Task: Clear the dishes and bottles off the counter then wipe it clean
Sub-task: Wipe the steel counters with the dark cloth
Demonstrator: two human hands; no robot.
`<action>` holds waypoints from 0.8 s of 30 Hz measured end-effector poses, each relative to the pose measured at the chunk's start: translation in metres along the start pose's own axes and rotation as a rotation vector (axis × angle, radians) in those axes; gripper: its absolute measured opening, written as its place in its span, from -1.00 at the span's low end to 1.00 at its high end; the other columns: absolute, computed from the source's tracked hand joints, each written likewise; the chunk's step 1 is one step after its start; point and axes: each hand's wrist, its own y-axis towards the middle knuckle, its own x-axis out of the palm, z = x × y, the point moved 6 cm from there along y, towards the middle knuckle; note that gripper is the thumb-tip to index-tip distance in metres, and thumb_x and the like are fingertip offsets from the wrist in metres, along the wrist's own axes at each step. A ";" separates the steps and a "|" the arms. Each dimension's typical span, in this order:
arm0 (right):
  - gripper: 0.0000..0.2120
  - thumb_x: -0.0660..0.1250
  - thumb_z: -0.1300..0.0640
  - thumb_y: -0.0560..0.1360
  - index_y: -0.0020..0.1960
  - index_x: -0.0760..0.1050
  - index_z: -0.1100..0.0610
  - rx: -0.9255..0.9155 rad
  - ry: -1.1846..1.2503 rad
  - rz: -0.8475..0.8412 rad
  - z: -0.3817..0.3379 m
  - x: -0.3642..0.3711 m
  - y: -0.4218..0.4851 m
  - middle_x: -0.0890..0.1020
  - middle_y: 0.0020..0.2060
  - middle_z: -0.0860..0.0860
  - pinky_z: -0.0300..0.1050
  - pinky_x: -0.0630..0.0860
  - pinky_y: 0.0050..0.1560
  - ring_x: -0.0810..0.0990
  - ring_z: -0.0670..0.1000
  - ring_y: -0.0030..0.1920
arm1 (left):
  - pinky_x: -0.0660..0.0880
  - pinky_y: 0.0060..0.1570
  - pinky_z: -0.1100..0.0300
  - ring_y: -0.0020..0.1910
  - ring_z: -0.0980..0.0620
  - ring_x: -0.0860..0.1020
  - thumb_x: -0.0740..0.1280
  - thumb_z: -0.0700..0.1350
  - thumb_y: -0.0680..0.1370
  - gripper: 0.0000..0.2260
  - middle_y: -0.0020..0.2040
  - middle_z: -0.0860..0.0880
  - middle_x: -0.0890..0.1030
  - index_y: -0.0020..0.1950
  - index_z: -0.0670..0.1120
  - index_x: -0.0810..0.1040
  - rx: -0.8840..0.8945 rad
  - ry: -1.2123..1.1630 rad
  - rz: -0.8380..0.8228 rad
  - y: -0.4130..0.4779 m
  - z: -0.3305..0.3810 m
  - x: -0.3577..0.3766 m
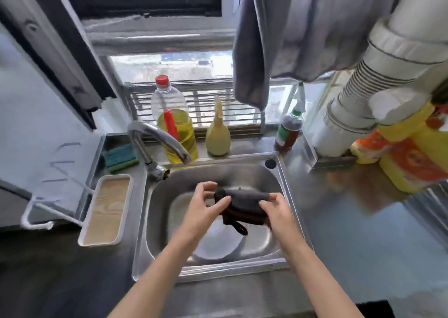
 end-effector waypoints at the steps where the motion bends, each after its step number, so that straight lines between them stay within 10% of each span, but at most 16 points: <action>1: -0.86 0.23 0.24 0.55 0.10 0.40 0.22 0.017 0.026 0.066 0.003 -0.005 0.015 0.60 -0.06 0.11 -0.12 0.47 0.03 0.56 0.05 -0.03 | 0.42 -0.23 0.49 -0.24 0.40 0.50 0.41 -0.18 0.46 -0.67 0.04 0.03 0.50 0.16 -0.06 0.39 -0.001 0.007 -0.007 0.014 -0.002 0.010; 8: -0.69 0.29 0.36 0.48 0.02 0.32 0.00 -0.042 0.049 0.214 0.001 -0.027 0.126 0.56 -0.05 -0.02 -0.27 0.46 -0.05 0.56 -0.08 -0.04 | 0.41 0.09 0.23 -0.06 0.10 0.48 0.33 -0.34 0.45 -0.76 -0.06 -0.01 0.46 -0.15 0.02 0.49 0.160 0.262 0.227 0.123 -0.010 0.072; 12: -0.67 0.28 0.36 0.46 0.07 0.32 0.01 -0.215 -0.242 0.213 -0.014 -0.028 0.204 0.49 0.04 0.02 -0.13 0.45 0.12 0.49 -0.02 0.05 | 0.23 0.07 0.51 0.03 0.15 0.43 0.30 -0.29 0.51 -0.86 0.13 -0.04 0.43 -0.03 -0.12 0.62 0.220 0.349 0.335 0.186 -0.010 0.096; 17: -0.72 0.23 0.31 0.51 0.20 0.43 0.15 -0.360 -0.561 0.200 -0.012 -0.015 0.274 0.44 0.08 0.09 -0.25 0.33 0.13 0.46 0.01 0.06 | 0.30 -0.02 0.34 0.01 0.03 0.51 0.29 -0.25 0.53 -0.84 0.19 -0.05 0.45 0.03 -0.12 0.63 0.167 0.415 0.421 0.244 -0.029 0.112; 24: -0.68 0.42 0.31 0.36 0.10 0.61 0.16 -0.522 -1.005 0.257 0.012 -0.009 0.286 0.57 0.10 0.22 0.08 0.52 0.05 0.56 0.24 0.05 | 0.39 0.23 -0.03 0.29 -0.22 0.41 0.28 -0.19 0.54 -0.74 0.34 -0.24 0.40 0.23 -0.15 0.53 0.181 0.772 0.369 0.256 -0.054 0.126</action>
